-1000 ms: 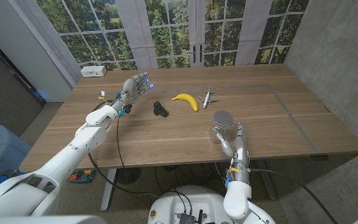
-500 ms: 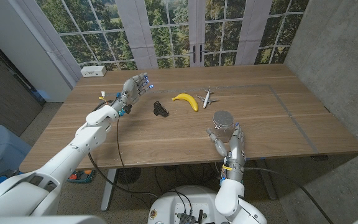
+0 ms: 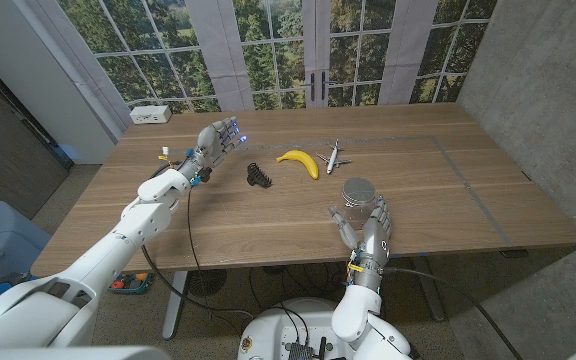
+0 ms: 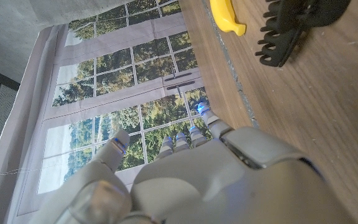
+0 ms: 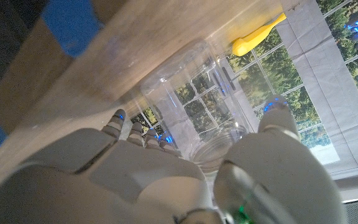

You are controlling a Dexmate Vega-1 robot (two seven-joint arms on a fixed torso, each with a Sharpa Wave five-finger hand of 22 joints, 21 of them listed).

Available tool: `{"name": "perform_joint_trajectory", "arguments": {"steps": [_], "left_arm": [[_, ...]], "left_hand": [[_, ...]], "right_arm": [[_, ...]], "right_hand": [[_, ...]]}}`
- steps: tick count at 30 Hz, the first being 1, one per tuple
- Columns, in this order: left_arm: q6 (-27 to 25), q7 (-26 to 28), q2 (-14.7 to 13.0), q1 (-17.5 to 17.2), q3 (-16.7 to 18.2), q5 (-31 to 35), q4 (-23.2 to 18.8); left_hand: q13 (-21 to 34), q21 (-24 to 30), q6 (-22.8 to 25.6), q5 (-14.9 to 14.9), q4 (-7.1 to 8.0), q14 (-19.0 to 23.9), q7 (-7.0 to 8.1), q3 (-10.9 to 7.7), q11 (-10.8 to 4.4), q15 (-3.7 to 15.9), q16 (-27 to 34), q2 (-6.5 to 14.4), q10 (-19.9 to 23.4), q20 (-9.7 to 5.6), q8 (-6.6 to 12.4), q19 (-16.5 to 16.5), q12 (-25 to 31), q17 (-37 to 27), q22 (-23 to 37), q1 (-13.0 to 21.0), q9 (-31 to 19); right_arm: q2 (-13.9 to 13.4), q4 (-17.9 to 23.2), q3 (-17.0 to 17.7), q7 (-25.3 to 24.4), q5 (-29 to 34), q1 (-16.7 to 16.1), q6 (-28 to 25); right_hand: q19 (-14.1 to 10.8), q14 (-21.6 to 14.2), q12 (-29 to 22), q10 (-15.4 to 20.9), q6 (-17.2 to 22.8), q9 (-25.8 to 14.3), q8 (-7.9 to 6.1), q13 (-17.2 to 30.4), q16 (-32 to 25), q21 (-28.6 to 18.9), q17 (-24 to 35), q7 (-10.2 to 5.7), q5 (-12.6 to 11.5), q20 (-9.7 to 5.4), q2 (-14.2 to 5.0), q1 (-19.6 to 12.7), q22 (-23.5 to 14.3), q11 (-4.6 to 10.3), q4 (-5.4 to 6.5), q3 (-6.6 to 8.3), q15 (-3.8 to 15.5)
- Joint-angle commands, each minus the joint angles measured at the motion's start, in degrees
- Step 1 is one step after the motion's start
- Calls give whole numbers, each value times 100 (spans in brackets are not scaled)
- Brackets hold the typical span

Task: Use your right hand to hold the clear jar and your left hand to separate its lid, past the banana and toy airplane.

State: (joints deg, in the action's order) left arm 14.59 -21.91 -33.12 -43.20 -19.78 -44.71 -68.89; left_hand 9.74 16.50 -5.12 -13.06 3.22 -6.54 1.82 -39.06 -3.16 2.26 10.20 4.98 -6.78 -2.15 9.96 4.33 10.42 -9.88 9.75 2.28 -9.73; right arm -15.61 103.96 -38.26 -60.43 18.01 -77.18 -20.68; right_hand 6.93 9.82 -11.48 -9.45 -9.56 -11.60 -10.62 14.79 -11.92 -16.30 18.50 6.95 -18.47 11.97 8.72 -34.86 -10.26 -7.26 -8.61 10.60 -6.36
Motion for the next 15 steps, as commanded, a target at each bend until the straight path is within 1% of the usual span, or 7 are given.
{"name": "perform_joint_trajectory", "arguments": {"steps": [1, 3, 5, 8, 10, 13, 15], "left_arm": [[-64, 16, -6, -74, 51, -89, -79], [-65, 14, 1, -81, 58, -105, -80], [-81, 6, 2, -86, 63, -123, -85], [-106, -24, 11, -85, 69, -160, -81], [-99, -16, 18, -85, 72, -160, -79], [-118, -27, 29, -82, 80, -189, -80], [-143, -44, 31, -83, 85, -215, -87]], "left_hand": [[33, -13, -22, 3, -39, 28, -30, 5, 49, 102, 23, 226, -3, -169, 25, 55, 52, -15, 20, -63, -10], [33, -15, -24, 3, -40, 31, -33, 6, 51, 98, 24, 224, -5, -152, 25, 62, 51, -15, 20, -64, -10], [33, -18, -27, 3, -43, 35, -36, 7, 53, 88, 24, 222, -13, -133, 25, 70, 48, -14, 20, -63, -10], [34, -23, -27, 4, -50, 47, -44, 12, 53, 66, 27, 213, -12, -101, 26, 82, 48, -13, 21, -64, -11], [34, -27, -26, 5, -54, 56, -53, 15, 48, 69, 28, 207, -7, -78, 28, 90, 50, -12, 21, -65, -11], [34, -33, -36, 6, -59, 62, -54, 18, 54, 65, 28, 200, -5, -65, 25, 97, 51, -10, 21, -66, -11], [34, -38, -38, 7, -64, 73, -65, 21, 63, 53, 30, 195, -6, -40, 25, 105, 51, -9, 21, -66, -11]], "right_arm": [[288, -402, -159, -320, -110, 303, -252], [586, -619, 13, -357, 173, 240, -108], [836, -839, 236, -357, 407, 154, 298], [1297, -1315, 657, -357, 992, 31, 1112], [1574, -1613, 923, -357, 1323, -9, 1608], [1886, -1986, 1243, -357, 1595, 6, 2227], [2137, -2301, 1508, -357, 1832, 46, 2692]], "right_hand": [[36, 214, -58, -34, -199, -20, -51, 27, -81, 45, 44, 181, -77, 7, -77, -114, -6, 8, 1, -19, -14], [-63, 23, -140, 110, -136, -31, -107, 51, -187, 49, 79, 182, -105, -12, -149, -201, -8, 28, 23, -33, -17], [-345, -266, -259, 348, 103, -51, -224, 98, -336, 4, 127, 130, -133, -26, -205, -307, -12, 106, 47, -79, 54], [-1031, -914, -533, 968, 645, -92, -449, 233, -660, -126, 230, 121, -228, -44, -385, -611, -18, 325, 60, -108, 216], [-1721, -1732, -915, 1681, 1330, -162, -716, 472, -1066, -239, 397, -9, -448, -77, -616, -1098, -20, 595, 5, -44, 525], [-1974, -2245, -1332, 2240, 1822, -247, -909, 694, -1294, -244, 577, -239, -316, -135, -705, -1383, -31, 814, -48, 89, 776], [-2086, -2592, -1661, 2624, 2311, -338, -1150, 883, -1513, -239, 786, -385, -138, -184, -787, -1576, -42, 977, -64, 160, 912]]}}
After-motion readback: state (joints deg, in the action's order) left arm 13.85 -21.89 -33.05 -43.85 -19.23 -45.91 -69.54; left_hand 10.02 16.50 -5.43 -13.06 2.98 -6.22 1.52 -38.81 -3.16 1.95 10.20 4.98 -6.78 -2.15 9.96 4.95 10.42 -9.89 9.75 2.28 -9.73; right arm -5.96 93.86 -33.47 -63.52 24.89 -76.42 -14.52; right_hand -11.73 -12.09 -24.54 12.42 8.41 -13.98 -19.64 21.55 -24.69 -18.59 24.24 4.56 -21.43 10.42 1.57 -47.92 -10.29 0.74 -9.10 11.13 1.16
